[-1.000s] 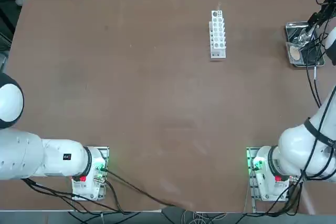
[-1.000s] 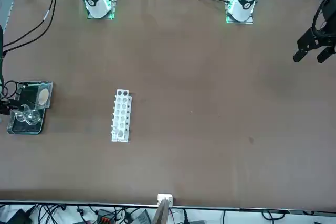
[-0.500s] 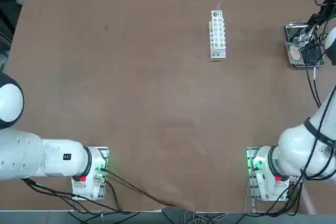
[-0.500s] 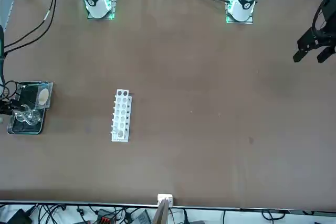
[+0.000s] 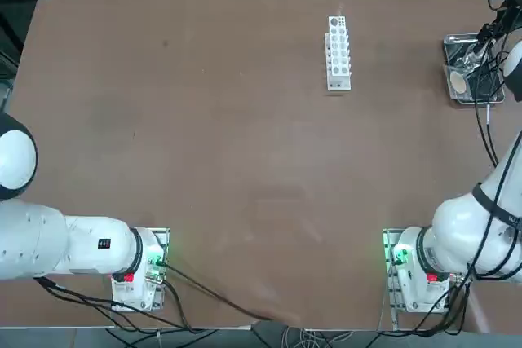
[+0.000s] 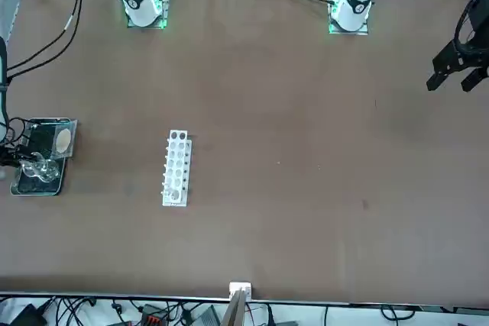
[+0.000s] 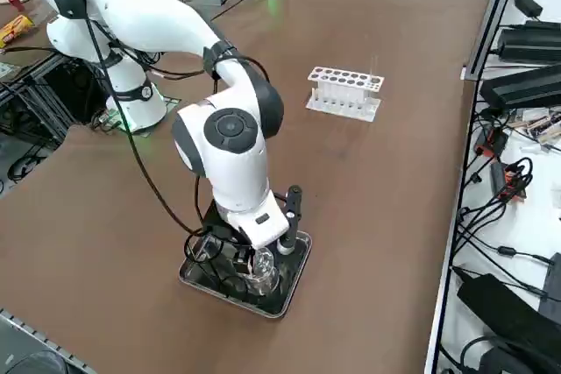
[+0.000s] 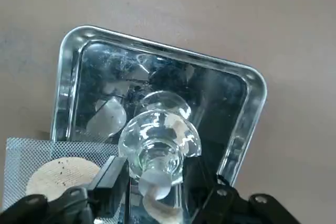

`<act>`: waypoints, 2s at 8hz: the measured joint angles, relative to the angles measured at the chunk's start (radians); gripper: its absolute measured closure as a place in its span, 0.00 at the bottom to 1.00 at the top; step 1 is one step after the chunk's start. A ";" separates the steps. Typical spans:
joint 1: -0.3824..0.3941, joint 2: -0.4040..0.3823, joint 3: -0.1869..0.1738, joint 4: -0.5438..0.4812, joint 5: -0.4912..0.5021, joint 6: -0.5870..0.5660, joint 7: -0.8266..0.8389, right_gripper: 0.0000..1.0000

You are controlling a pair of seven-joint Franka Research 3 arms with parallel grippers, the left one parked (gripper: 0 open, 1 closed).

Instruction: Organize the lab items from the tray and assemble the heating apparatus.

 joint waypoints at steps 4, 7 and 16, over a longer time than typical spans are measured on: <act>0.000 0.006 0.000 0.001 0.000 0.000 -0.001 0.40; 0.000 0.006 0.000 0.003 0.000 0.000 -0.001 0.55; 0.052 -0.040 0.003 0.107 -0.012 -0.117 0.037 0.68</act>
